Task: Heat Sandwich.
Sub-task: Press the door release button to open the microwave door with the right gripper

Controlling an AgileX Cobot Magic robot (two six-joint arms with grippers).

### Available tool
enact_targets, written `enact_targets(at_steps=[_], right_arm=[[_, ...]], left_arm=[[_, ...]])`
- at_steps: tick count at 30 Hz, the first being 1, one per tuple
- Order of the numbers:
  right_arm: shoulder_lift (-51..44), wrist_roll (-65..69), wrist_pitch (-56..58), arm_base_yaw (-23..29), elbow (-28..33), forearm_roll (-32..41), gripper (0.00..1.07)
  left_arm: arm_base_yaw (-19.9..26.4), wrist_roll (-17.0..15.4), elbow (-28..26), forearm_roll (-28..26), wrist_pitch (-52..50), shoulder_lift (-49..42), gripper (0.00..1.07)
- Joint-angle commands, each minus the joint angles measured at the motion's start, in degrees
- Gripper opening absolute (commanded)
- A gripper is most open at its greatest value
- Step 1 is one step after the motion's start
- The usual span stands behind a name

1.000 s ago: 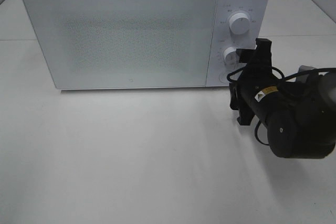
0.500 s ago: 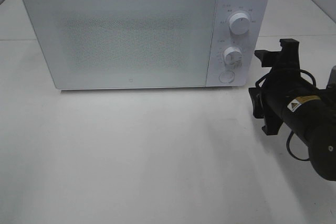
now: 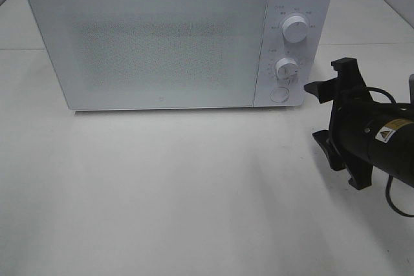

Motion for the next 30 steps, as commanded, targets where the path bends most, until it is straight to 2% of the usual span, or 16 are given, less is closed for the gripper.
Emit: enact_targets(at_steps=[1,2,6,7,11,12,18,24,30], right_arm=[[-4.0,-8.7,8.9,-0.3,-0.1,-0.8,0.74],[-6.0,-13.5,14.0,-0.3,-0.5,-0.6,0.74],[-8.1,-22.7,19.9,-0.7,-1.6,-0.2,0.74],[-9.3,-29.5,24.8,-1.8,-3.0,-0.3,0.74],[-10.7,-39.6,31.6,-3.4,-5.3,-0.3,0.74],[-11.5,-47.2,36.3,-4.3,-6.8,-0.3,0.74],[-12.3,-64.6,48.4,-5.7,-11.1,-0.6,0.74],[-12.6,-72.7,57.3,-5.7,-13.8,-3.2,0.74],[-16.4,-73.0,69.4,-5.7,-17.4,-11.6,0.74]], left_arm=[[0.2,0.1,0.2,-0.5,-0.5,-1.5,1.01],[0.2,0.1,0.2,-0.5,-0.5,-1.5,1.01],[0.2,0.1,0.2,-0.5,-0.5,-1.5,1.01],[0.2,0.1,0.2,-0.5,-0.5,-1.5,1.01],[0.2,0.1,0.2,-0.5,-0.5,-1.5,1.01],[0.2,0.1,0.2,-0.5,-0.5,-1.5,1.01],[0.2,0.1,0.2,-0.5,-0.5,-1.5,1.01],[0.2,0.1,0.2,-0.5,-0.5,-1.5,1.01],[0.2,0.1,0.2,-0.5,-0.5,-1.5,1.01]])
